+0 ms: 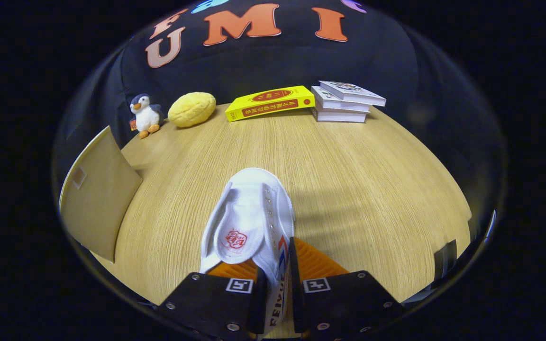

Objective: Open the storage box then place both shoes into the box .Put the left shoe in first, then the right shoe, with the right side of both shoes facing outward in a uniform manner.

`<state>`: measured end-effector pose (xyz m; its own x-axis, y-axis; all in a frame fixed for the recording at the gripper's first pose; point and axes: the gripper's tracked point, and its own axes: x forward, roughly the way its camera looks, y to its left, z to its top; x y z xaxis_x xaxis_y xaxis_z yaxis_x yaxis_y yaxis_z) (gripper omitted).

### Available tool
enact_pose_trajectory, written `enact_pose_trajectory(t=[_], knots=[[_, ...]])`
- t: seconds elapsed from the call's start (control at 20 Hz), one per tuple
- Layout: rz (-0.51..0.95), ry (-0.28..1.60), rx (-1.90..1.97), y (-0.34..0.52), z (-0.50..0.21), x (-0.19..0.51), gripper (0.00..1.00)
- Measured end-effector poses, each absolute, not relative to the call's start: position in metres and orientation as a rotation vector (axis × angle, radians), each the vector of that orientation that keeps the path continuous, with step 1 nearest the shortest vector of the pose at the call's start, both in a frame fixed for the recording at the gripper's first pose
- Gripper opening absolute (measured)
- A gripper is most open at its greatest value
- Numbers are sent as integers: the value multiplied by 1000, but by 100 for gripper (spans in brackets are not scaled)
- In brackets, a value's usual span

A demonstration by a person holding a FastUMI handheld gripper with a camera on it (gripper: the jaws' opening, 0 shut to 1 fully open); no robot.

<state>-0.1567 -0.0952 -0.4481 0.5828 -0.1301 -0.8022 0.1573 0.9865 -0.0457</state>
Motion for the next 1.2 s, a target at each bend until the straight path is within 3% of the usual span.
enact_pose_trajectory(t=[0.05,0.1,0.15,0.65,1.2], knots=[[-184,942,43,-100,-448,-155,18],[-185,947,69,-100,-447,-155,6],[-189,959,93,-99,-446,-153,4],[-178,935,229,-53,-361,-115,3],[-5,922,284,100,-279,-79,3]])
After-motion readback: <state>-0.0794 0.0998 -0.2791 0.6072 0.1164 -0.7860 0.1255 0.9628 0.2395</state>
